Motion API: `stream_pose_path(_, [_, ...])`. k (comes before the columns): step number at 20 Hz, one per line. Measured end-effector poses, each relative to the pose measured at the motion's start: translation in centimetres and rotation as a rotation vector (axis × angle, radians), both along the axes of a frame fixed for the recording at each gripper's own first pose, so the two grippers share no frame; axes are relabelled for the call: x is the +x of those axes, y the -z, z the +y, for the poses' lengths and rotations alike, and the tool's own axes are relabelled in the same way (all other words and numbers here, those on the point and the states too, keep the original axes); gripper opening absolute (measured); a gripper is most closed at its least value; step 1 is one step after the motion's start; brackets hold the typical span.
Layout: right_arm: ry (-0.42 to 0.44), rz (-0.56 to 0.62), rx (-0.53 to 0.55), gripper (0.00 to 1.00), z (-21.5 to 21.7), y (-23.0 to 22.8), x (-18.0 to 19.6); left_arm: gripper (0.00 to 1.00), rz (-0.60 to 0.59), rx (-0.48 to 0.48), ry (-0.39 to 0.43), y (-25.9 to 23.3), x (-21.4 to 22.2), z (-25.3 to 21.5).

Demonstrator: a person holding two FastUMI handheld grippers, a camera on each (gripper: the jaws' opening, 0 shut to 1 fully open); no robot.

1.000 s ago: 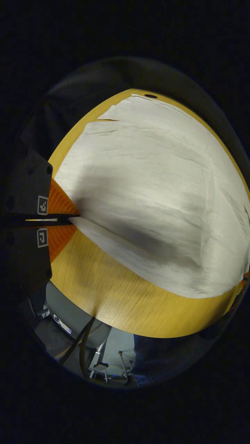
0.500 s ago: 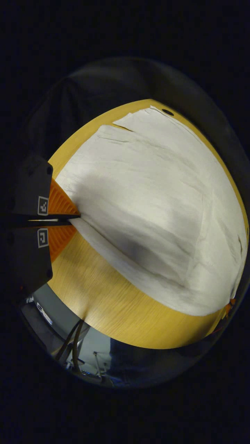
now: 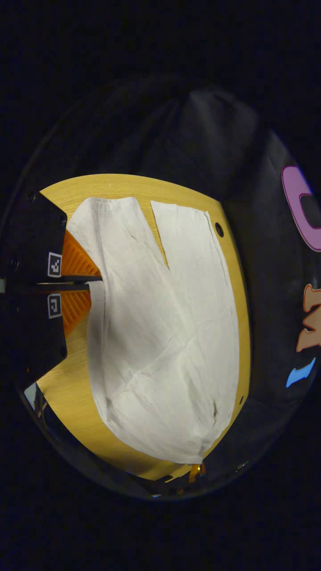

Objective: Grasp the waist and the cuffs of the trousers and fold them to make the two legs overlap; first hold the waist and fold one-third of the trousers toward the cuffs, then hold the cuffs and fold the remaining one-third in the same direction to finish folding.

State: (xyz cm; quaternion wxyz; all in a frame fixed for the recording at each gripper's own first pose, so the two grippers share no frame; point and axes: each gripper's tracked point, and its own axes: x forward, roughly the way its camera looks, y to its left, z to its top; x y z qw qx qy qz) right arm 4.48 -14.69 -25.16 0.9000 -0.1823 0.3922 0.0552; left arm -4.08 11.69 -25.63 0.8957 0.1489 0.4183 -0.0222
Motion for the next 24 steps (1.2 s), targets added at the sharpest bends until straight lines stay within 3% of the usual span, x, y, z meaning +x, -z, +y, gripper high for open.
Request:
stream_pose_path(6, [0.109, -0.200, 0.126, 0.02, 2.3, -5.3, 6.8, 0.00, -0.262, -0.015, -0.119, -6.0, 8.0, -1.2])
stream_pose_path(11, [0.187, -0.331, 0.197, 0.02, 2.6, -8.7, 13.5, 0.00, -0.454, -0.155, -0.284, -10.8, 15.5, -0.2])
stream_pose_path(12, [0.200, -0.349, 0.209, 0.02, 2.7, -9.3, 14.9, 0.00, -0.472, -0.164, -0.302, -12.1, 14.7, -0.6])
stream_pose_path(17, [0.241, -0.382, 0.231, 0.02, 2.9, -9.0, 22.1, 0.00, -0.529, -0.162, -0.399, -11.4, 22.9, 2.4])
stream_pose_path(24, [0.251, -0.324, 0.273, 0.02, 3.4, -2.8, 28.8, 0.00, -0.498, -0.148, -0.515, -6.9, 28.6, 6.2])
